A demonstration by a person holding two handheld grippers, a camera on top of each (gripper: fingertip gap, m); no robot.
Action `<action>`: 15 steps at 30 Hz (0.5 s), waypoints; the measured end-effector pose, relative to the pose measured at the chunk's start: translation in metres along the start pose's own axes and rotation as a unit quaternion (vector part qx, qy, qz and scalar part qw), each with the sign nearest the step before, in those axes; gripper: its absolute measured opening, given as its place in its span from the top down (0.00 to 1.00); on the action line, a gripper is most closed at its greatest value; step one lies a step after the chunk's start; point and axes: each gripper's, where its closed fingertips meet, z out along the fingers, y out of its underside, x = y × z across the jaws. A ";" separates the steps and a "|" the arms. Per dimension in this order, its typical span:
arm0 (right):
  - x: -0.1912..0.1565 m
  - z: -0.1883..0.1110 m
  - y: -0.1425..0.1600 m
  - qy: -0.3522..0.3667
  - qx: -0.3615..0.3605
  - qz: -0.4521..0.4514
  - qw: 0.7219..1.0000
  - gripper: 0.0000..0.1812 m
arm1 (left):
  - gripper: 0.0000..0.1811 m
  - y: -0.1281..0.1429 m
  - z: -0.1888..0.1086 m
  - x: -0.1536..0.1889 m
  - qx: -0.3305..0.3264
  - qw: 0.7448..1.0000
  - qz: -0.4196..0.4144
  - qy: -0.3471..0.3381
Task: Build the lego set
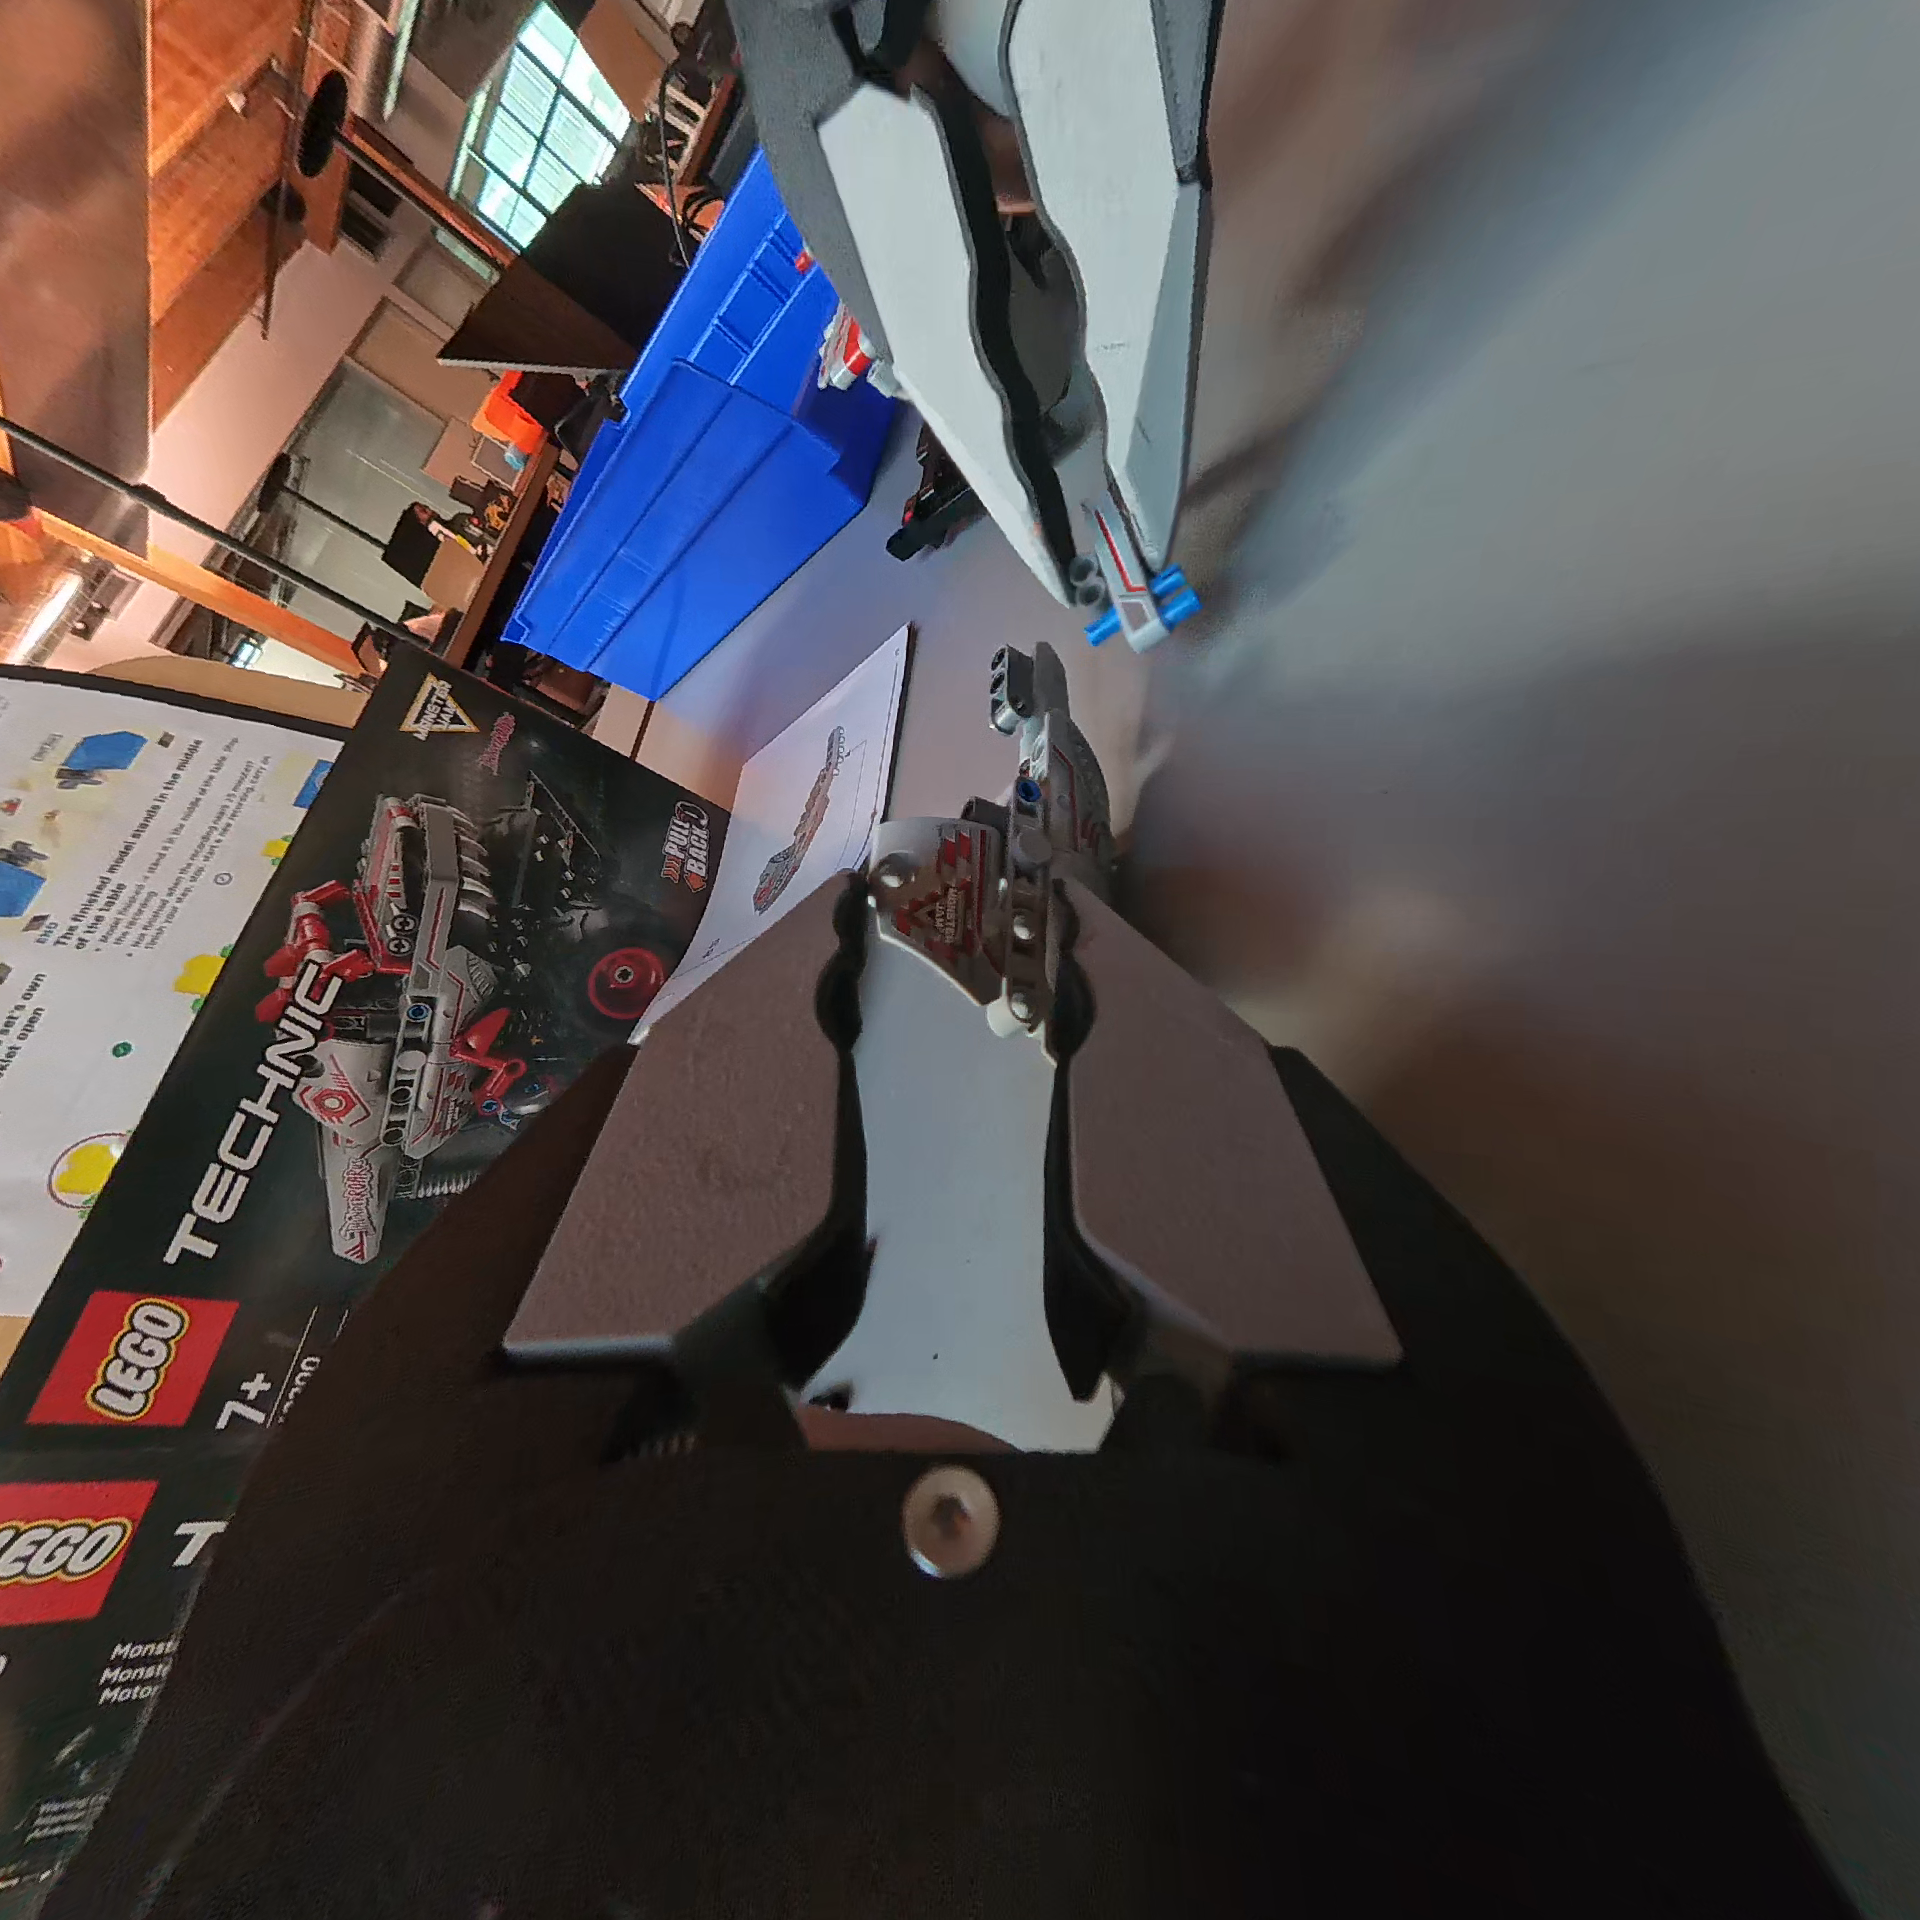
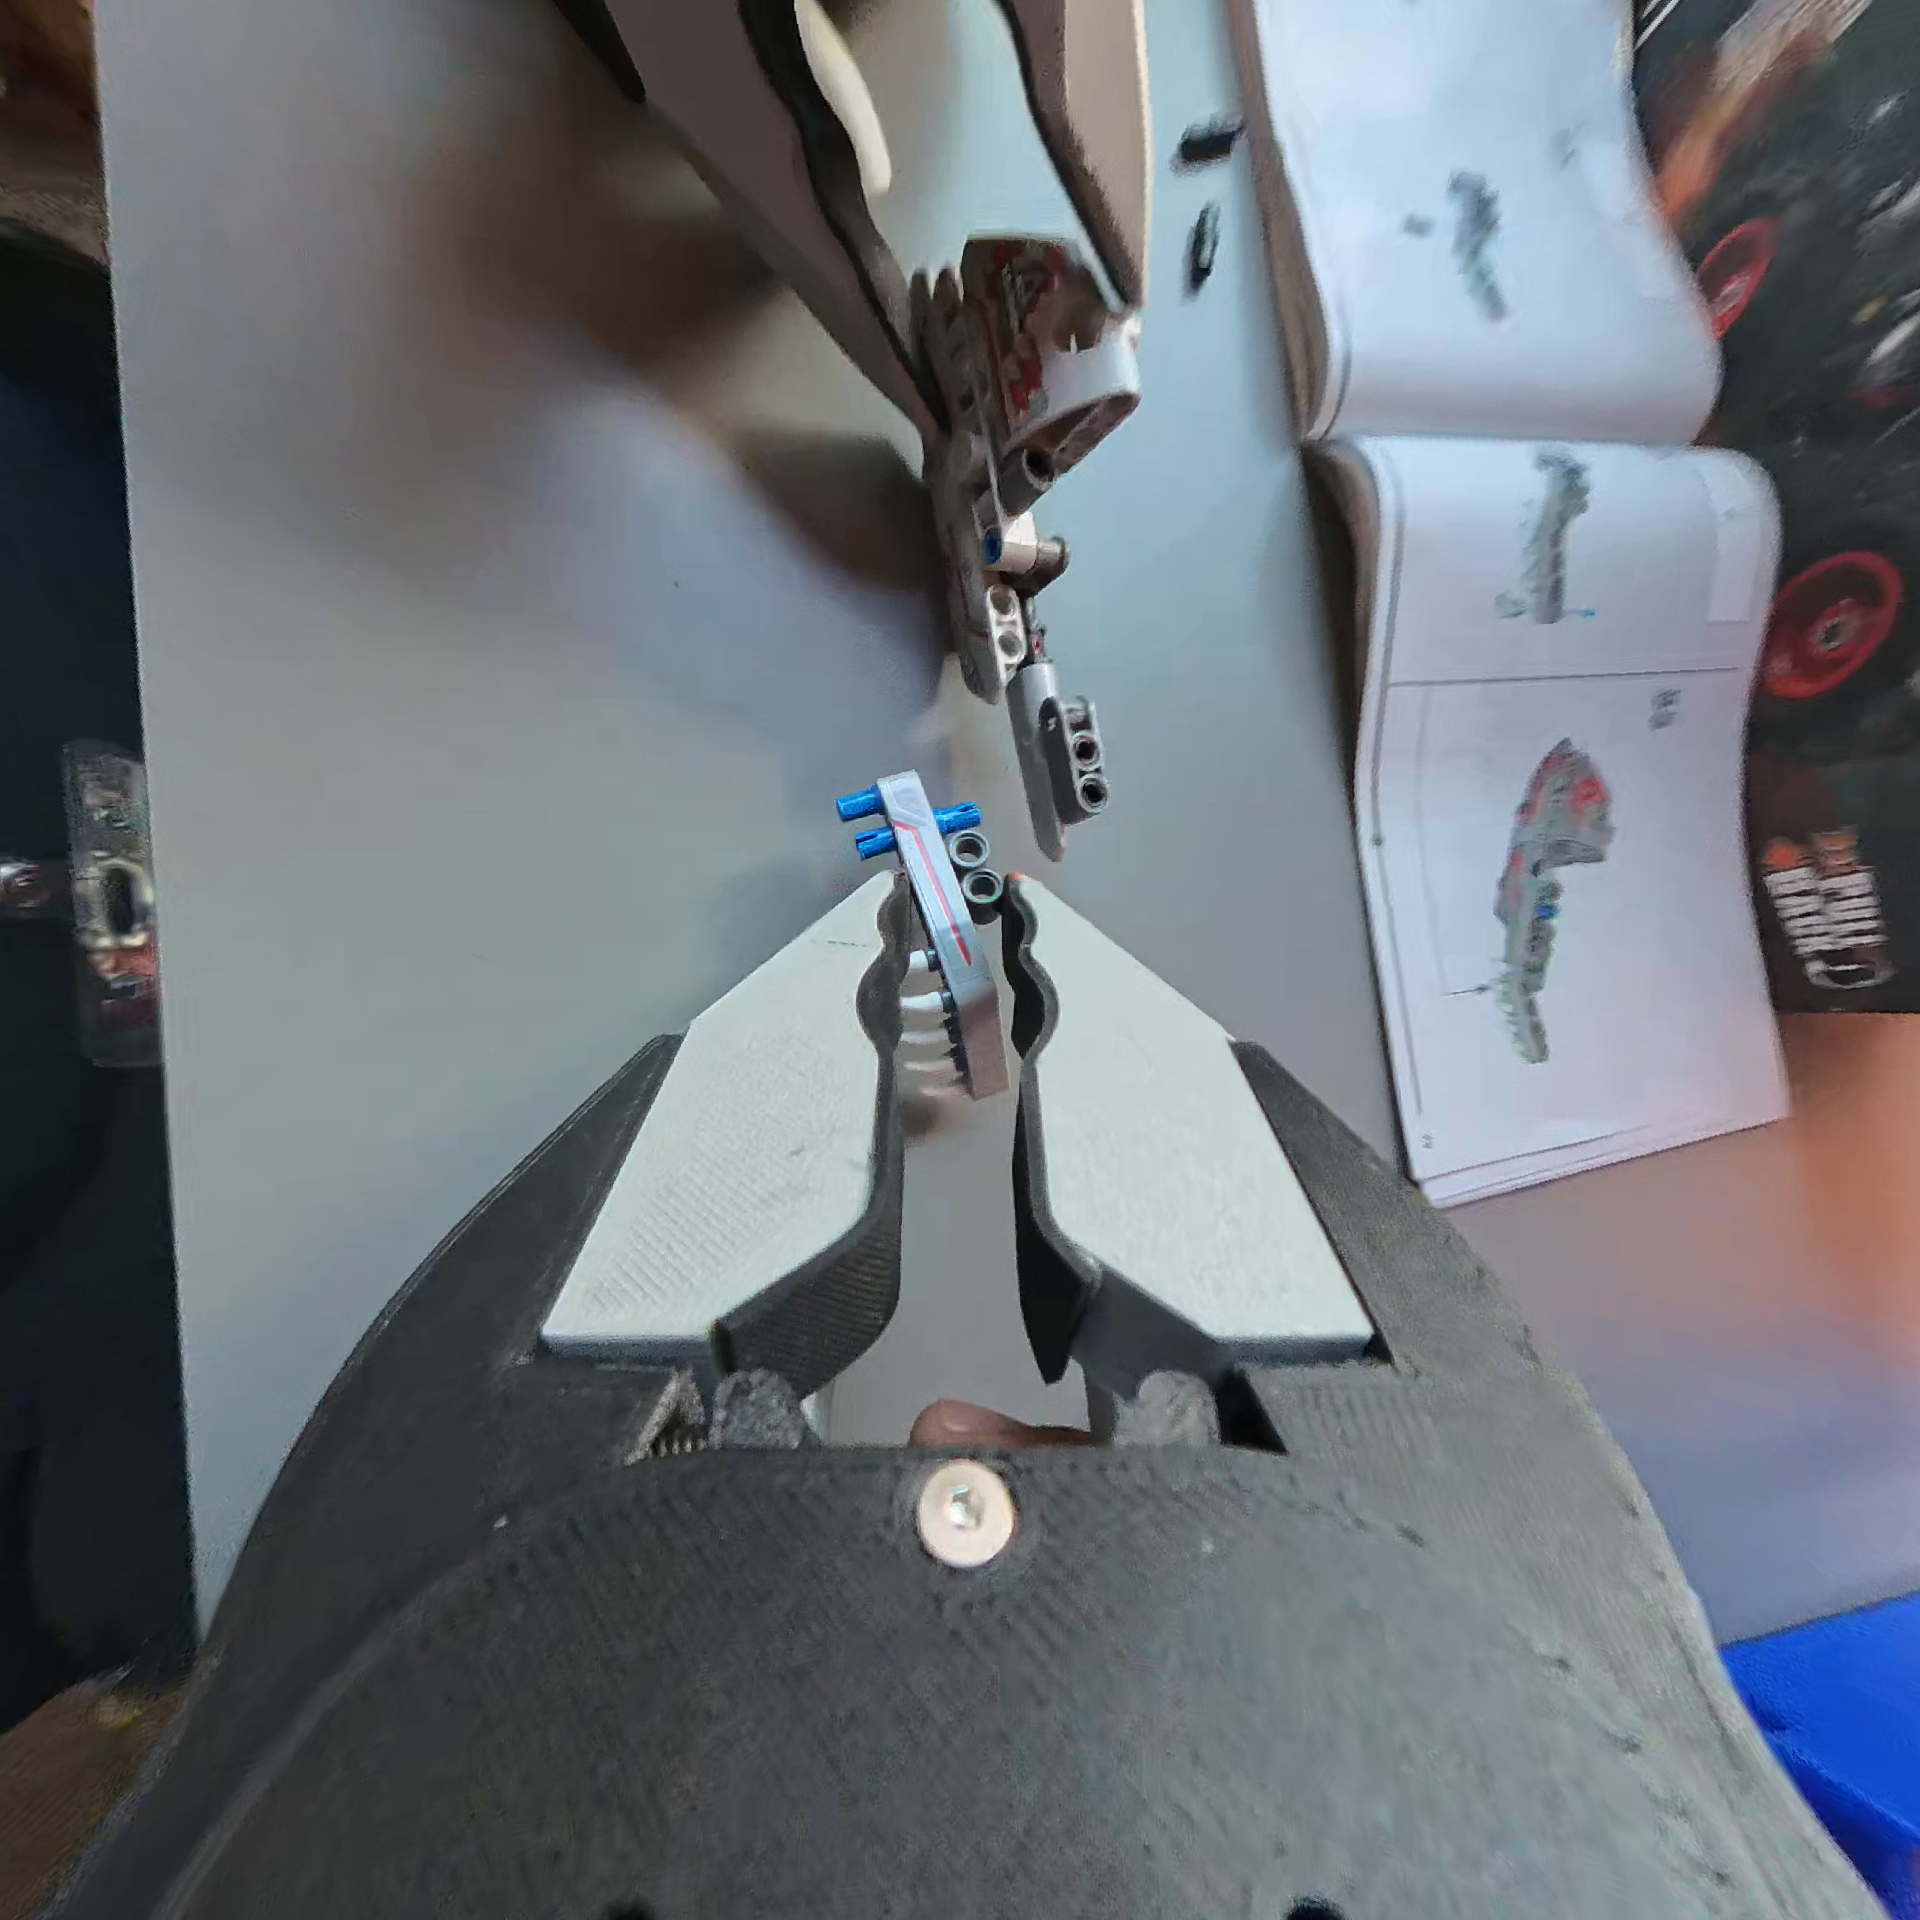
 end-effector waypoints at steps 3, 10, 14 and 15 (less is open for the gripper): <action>0.005 -0.009 -0.013 0.055 0.053 -0.030 0.997 0.92 | 0.82 -0.003 -0.002 -0.002 0.009 1.000 -0.011 0.001; 0.006 -0.012 -0.022 0.162 0.092 -0.081 0.979 0.92 | 0.80 -0.002 -0.004 -0.005 0.008 1.000 -0.023 -0.003; 0.003 -0.015 -0.025 0.195 0.096 -0.079 0.973 0.92 | 0.79 -0.001 -0.012 -0.007 0.004 0.999 -0.048 -0.007; 0.003 -0.018 -0.027 0.209 0.097 -0.082 0.970 0.92 | 0.79 -0.002 -0.015 -0.006 0.006 0.999 -0.053 -0.005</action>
